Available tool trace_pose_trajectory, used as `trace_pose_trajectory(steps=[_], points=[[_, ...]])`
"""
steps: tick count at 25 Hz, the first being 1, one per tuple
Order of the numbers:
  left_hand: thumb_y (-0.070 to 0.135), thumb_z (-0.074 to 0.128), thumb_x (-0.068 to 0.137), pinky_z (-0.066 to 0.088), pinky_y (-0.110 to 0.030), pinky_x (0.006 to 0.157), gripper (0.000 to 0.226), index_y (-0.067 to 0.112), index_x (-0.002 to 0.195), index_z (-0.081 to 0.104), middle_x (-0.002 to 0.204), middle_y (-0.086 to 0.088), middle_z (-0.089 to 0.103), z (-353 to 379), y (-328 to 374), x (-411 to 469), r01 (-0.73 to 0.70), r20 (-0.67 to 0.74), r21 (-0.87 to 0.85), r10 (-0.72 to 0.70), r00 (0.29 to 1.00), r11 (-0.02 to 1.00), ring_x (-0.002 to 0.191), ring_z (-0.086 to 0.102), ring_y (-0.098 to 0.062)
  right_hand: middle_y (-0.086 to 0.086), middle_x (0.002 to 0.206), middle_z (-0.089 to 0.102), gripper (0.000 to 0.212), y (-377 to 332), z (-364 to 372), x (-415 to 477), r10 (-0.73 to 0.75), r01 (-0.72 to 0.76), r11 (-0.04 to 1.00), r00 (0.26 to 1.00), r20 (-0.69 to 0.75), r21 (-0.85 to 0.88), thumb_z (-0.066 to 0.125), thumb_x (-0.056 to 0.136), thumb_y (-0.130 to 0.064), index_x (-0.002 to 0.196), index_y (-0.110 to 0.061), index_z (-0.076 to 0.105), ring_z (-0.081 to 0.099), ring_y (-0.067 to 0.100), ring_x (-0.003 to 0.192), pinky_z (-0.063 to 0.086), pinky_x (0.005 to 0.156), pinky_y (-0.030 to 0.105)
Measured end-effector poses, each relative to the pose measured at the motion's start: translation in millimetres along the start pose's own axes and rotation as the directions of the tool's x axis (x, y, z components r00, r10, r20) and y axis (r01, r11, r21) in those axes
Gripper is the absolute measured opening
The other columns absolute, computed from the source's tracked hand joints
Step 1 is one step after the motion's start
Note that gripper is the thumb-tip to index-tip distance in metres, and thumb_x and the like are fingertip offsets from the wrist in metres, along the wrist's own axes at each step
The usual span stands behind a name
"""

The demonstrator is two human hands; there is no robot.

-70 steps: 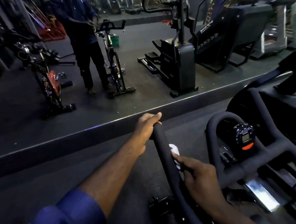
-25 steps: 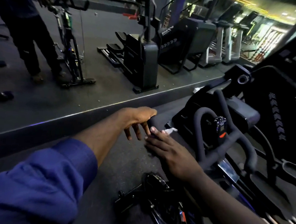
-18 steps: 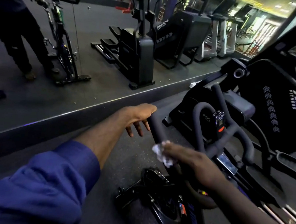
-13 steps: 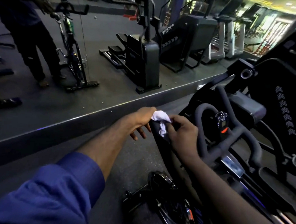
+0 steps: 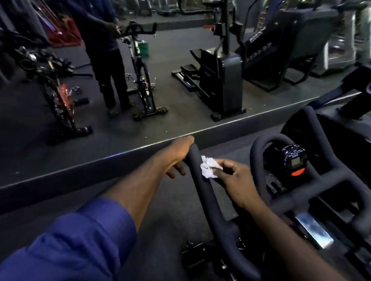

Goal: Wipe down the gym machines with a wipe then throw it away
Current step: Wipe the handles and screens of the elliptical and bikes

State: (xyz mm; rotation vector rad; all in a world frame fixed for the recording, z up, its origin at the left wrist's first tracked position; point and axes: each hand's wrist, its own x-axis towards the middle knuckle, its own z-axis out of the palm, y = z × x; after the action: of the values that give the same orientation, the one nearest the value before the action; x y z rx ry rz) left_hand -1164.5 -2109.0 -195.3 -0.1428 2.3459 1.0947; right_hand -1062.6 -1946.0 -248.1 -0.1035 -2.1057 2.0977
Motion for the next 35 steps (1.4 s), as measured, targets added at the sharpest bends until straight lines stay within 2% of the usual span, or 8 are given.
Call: trace_pose_trajectory(steps=[3, 8, 17, 20, 22, 26, 28, 35], points=[[0.061, 0.025, 0.088, 0.059, -0.045, 0.073, 0.070, 0.019, 0.126, 0.066, 0.105, -0.009, 0.077, 5.1, 3.8, -11.5, 0.050, -0.054, -0.022, -0.051, 0.997, 0.998, 0.065, 0.075, -0.028, -0.018, 0.105, 0.078, 0.021, 12.8, -6.8, -6.9, -0.133, 0.151, 0.963, 0.987, 0.095, -0.224, 0.083, 0.088, -0.018, 0.105, -0.030, 0.080, 0.072, 0.000, 0.103, 0.055, 0.095, 0.027], [0.055, 0.025, 0.093, 0.055, -0.040, 0.069, 0.065, 0.016, 0.124, 0.068, 0.112, -0.015, 0.075, 11.9, 13.2, -22.5, 0.087, -0.128, -0.024, -0.089, 0.988, 0.996, 0.061, 0.072, -0.028, -0.019, 0.079, 0.072, 0.010, 3.6, -12.8, -1.3, -0.223, 0.227, 0.885, 0.973, 0.057, -0.406, 0.080, 0.091, -0.030, 0.085, -0.027, 0.073, 0.067, -0.001, 0.075, 0.053, 0.073, 0.029], [0.051, 0.028, 0.099, 0.058, -0.044, 0.074, 0.054, 0.015, 0.121, 0.062, 0.108, -0.014, 0.072, 10.8, 9.6, -12.5, 0.051, -0.115, -0.077, -0.059, 0.992, 0.996, 0.075, 0.078, -0.032, -0.006, 0.085, 0.077, 0.019, -4.9, 8.8, 26.7, -0.050, 0.058, 0.991, 0.996, 0.069, -0.119, 0.074, 0.088, 0.004, 0.086, -0.015, 0.076, 0.069, 0.006, 0.083, 0.060, 0.082, 0.034], [0.056, 0.027, 0.081, 0.059, -0.041, 0.064, 0.071, 0.020, 0.127, 0.066, 0.111, -0.010, 0.073, 3.6, 2.2, 3.2, 0.004, -0.019, -0.035, -0.005, 1.000, 0.999, 0.060, 0.077, -0.024, 0.003, 0.071, 0.073, 0.016, 2.2, -24.7, -4.5, 0.186, -0.072, 0.869, 0.964, 0.188, -0.489, 0.076, 0.084, -0.006, 0.072, -0.016, 0.071, 0.066, 0.009, 0.071, 0.062, 0.084, 0.052], [0.056, 0.027, 0.079, 0.059, -0.039, 0.062, 0.072, 0.020, 0.124, 0.068, 0.113, -0.008, 0.073, 0.9, -2.3, 14.4, -0.031, 0.035, -0.017, 0.032, 0.999, 0.999, 0.059, 0.076, -0.023, -0.002, 0.069, 0.073, 0.013, -12.1, -32.0, -4.2, 0.246, -0.041, 0.683, 0.953, 0.178, -0.729, 0.077, 0.084, -0.008, 0.074, -0.016, 0.073, 0.068, 0.007, 0.068, 0.062, 0.079, 0.041], [0.051, 0.027, 0.096, 0.058, -0.036, 0.056, 0.060, 0.015, 0.129, 0.063, 0.112, -0.012, 0.074, -3.6, -6.8, 17.0, -0.083, 0.094, -0.089, 0.092, 0.991, 0.993, 0.069, 0.079, -0.028, -0.006, 0.077, 0.073, 0.012, -35.4, 19.2, 13.9, -0.205, 0.085, 0.731, 0.974, -0.100, -0.677, 0.073, 0.088, -0.012, 0.080, -0.019, 0.069, 0.067, 0.009, 0.075, 0.052, 0.071, 0.031], [0.053, 0.028, 0.095, 0.057, -0.036, 0.056, 0.060, 0.017, 0.128, 0.063, 0.113, -0.011, 0.074, -5.7, -9.0, 22.2, -0.104, 0.148, -0.101, 0.119, 0.982, 0.989, 0.068, 0.079, -0.029, -0.006, 0.075, 0.068, 0.013, -12.8, 32.9, -7.3, -0.228, 0.072, 0.752, 0.961, -0.156, -0.655, 0.067, 0.090, -0.007, 0.082, -0.017, 0.064, 0.063, 0.011, 0.073, 0.049, 0.068, 0.036], [0.043, 0.027, 0.093, 0.061, -0.046, 0.070, 0.059, 0.017, 0.134, 0.061, 0.116, -0.008, 0.071, -13.3, -8.0, 30.1, -0.200, 0.310, -0.081, 0.215, 0.926, 0.977, 0.071, 0.079, -0.029, -0.003, 0.109, 0.070, 0.043, -45.4, 28.7, -65.4, -0.395, 0.329, 0.434, 0.906, 0.151, -0.839, 0.055, 0.079, -0.013, 0.116, -0.019, 0.074, 0.068, 0.021, 0.099, 0.055, 0.085, 0.034]])
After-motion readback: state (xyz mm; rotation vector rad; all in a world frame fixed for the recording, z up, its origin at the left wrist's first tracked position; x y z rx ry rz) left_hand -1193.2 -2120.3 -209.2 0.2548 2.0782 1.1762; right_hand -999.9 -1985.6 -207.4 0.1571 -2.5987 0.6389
